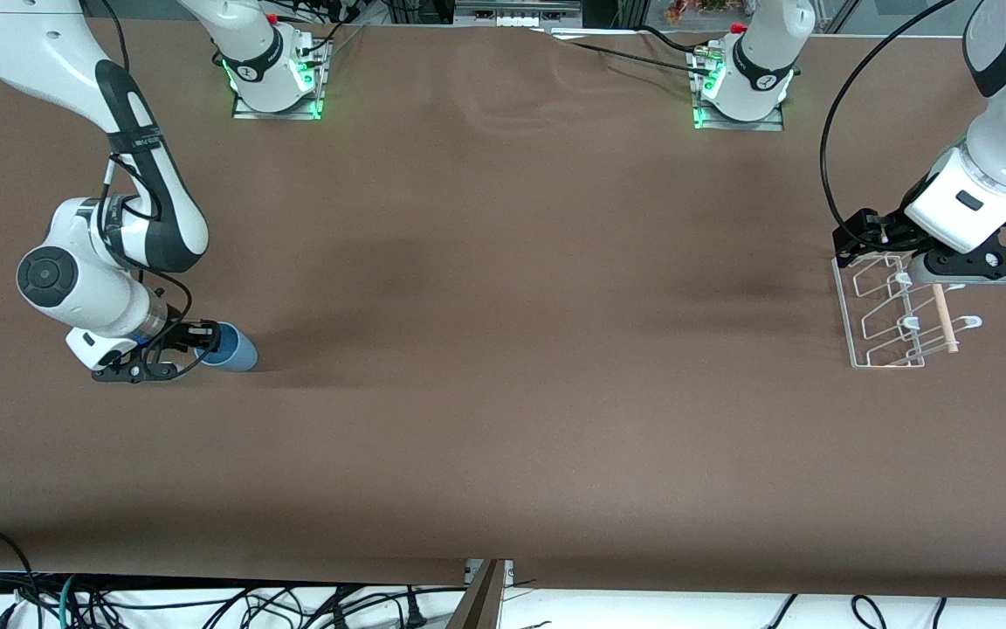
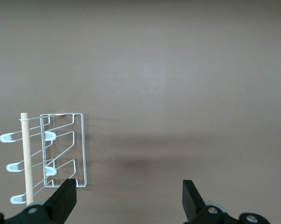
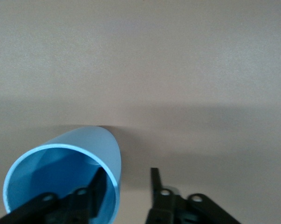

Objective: Transfer cup to left arm and place on rack
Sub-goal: 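Close the right gripper on the blue cup rim, then lift the cup with the right gripper while the left gripper approaches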

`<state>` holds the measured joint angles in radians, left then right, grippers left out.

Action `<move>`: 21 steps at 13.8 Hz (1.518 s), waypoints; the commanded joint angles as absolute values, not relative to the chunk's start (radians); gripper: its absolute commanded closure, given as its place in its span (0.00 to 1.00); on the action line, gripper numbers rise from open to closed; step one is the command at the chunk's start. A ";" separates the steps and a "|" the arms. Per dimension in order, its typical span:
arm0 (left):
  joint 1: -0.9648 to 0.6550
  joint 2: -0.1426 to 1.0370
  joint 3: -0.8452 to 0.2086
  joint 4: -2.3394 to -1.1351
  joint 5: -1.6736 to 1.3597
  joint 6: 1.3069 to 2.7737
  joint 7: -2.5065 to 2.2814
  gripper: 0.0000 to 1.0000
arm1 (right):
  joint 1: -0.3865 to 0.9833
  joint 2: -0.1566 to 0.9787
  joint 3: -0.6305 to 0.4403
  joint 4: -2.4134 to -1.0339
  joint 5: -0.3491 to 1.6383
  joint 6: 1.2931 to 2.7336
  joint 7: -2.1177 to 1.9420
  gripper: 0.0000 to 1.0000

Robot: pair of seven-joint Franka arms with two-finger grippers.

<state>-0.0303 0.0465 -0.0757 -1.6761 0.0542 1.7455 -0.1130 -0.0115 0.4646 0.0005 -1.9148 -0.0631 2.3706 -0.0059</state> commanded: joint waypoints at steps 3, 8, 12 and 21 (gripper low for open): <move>-0.034 0.043 -0.075 -1.672 0.052 1.750 -0.124 0.00 | -0.017 0.469 0.008 -1.899 -0.057 2.381 -0.020 1.00; -0.034 0.044 -0.075 -1.674 0.052 1.750 -0.123 0.00 | -0.015 0.450 0.061 -1.842 0.098 2.338 -0.020 1.00; -0.035 0.043 -0.129 -1.672 0.000 1.678 -0.112 0.00 | -0.015 0.463 0.179 -1.721 0.288 2.206 -0.014 1.00; -0.067 0.168 -0.172 -1.593 -0.188 1.634 0.239 0.00 | 0.221 0.587 0.256 -1.418 0.637 2.209 0.452 1.00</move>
<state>-0.0642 0.1102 -0.1771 -1.6692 -0.1296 1.6418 0.1307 0.1880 0.5298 0.2608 -1.5199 0.5473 2.2264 0.3904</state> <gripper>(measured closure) 0.000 0.947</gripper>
